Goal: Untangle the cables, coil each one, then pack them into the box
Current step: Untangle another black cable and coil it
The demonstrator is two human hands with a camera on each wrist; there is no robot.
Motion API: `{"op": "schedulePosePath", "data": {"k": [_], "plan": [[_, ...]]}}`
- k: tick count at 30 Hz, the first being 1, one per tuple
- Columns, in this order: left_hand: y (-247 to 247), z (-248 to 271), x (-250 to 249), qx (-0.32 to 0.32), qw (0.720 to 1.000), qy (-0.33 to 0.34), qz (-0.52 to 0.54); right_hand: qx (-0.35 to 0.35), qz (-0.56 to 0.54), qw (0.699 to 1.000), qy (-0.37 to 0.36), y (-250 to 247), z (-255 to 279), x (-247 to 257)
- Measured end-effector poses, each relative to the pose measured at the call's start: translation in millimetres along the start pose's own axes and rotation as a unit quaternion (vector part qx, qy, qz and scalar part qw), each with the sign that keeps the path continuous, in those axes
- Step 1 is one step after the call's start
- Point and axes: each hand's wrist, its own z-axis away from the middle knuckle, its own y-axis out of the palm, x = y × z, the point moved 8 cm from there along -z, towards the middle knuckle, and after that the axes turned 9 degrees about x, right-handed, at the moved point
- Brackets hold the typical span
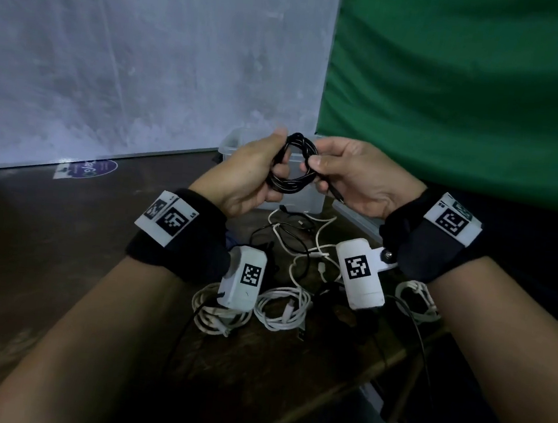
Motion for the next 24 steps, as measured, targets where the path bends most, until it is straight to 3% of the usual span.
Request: {"op": "schedulePosePath", "data": {"k": [3, 5, 15, 24], "plan": [[8, 5, 0, 0.071, 0.997, -0.001, 0.037, -0.043, -0.008, 0.999, -0.013, -14, 2, 4], [11, 6, -3, 0.080, 0.996, 0.007, 0.031, -0.048, -0.008, 0.999, -0.011, -18, 2, 5], [7, 3, 4, 0.058, 0.998, -0.037, -0.004, -0.090, 0.049, 0.995, 0.014, -22, 2, -3], [-14, 0, 1, -0.006, 1.000, -0.010, -0.022, -0.079, -0.095, 0.990, 0.060, -27, 9, -7]]}}
